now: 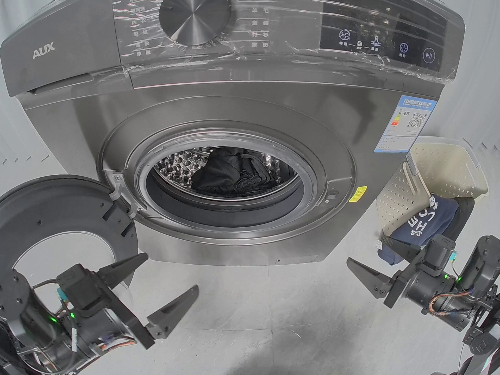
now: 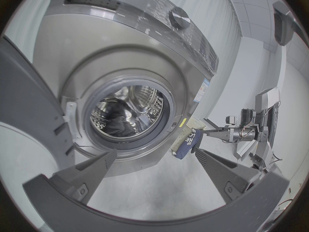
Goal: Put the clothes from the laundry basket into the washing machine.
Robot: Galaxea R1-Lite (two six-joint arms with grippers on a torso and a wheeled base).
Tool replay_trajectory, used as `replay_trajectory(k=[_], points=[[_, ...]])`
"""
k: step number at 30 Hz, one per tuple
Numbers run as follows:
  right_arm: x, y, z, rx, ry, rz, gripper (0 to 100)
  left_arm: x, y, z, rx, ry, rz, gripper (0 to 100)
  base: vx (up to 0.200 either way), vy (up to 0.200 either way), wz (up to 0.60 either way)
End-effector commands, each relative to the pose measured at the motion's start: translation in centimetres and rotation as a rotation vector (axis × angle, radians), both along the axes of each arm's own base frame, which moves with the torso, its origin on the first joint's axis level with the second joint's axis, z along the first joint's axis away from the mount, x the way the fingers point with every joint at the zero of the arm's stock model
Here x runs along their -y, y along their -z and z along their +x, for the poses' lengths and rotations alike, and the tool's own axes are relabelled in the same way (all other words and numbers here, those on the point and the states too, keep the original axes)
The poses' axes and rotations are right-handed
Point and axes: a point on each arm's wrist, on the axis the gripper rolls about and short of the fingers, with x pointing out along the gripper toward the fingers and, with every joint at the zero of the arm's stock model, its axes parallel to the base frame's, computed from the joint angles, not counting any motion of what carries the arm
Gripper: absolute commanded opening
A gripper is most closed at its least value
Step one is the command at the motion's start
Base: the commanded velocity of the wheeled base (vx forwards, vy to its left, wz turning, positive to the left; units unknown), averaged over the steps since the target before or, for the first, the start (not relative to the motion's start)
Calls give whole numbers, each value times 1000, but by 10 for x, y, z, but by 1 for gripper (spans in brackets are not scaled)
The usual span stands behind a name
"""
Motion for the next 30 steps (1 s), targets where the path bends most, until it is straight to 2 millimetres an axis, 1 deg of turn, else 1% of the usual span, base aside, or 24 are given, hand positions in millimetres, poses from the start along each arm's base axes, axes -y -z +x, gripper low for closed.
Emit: replay_trajectory(k=[1, 4, 6, 8, 10, 11, 13, 14, 15, 16, 18, 20, 21, 22, 23, 24, 25, 29, 30], points=[[34, -9, -10, 30, 131, 4, 100, -43, -18, -25, 79, -102, -63, 100, -200, 0, 0], [40, -13, -16, 36, 144, -10, 100, -57, -18, -35, 79, -129, -60, 100, -200, 0, 0], [45, -14, -23, 19, 155, -25, 100, -68, -16, -47, 73, -144, -54, 100, 0, 0, 0], [52, -14, -34, -9, 206, -48, 100, -80, -10, -60, 62, -150, -38, 100, 0, 0, 0], [54, -13, -39, -21, 217, -55, 100, -84, -8, -65, 57, -150, -31, 100, 0, 0, 0], [59, -13, -48, -40, 226, -62, 100, -89, -5, -72, 57, -156, -26, 100, -200, 0, 0], [65, -13, -56, -49, 236, -70, 100, -94, -3, -78, 60, -170, -26, 100, -100, 0, 0], [65, -13, -56, -49, 236, -70, 100, -97, -2, -82, 71, -181, -32, 100, 0, 0, 0], [72, -14, -62, -42, 273, -63, 100, -98, -1, -85, 79, -187, -36, 100, 0, 0, 0], [77, -15, -63, -39, 305, -63, 100, -100, 2, -88, 83, -205, -38, 100, 0, 0, 0], [84, -17, -68, -18, 362, -53, 100, -104, 7, -94, 89, -256, -32, 100, -200, 0, 0], [90, -19, -75, 5, 399, -44, 100, -107, 12, -101, 92, -285, -28, 100, -100, 0, 0], [90, -19, -75, 5, 399, -44, 100, -109, 17, -106, 92, -300, -24, 100, 0, 0, 0], [98, -19, -87, 37, 442, -56, 100, -110, 20, -110, 94, -317, -24, 100, 0, 0, 0], [98, -19, -87, 37, 442, -56, 100, -110, 20, -110, 94, -317, -24, 100, 0, 0, 0], [104, -17, -99, 53, 489, -74, 100, -112, 28, -117, 86, -362, -16, 100, 0, 0, 0], [107, -14, -106, 54, 510, -82, 100, -113, 33, -120, 77, -382, -11, 100, 0, 0, 0], [114, 2, -134, 36, 565, -82, 100, -113, 50, -129, 20, -418, 23, 100, 0, 0, 0], [114, 2, -134, 36, 565, -82, 100, -113, 50, -129, 20, -418, 23, 100, 0, 0, 0]])
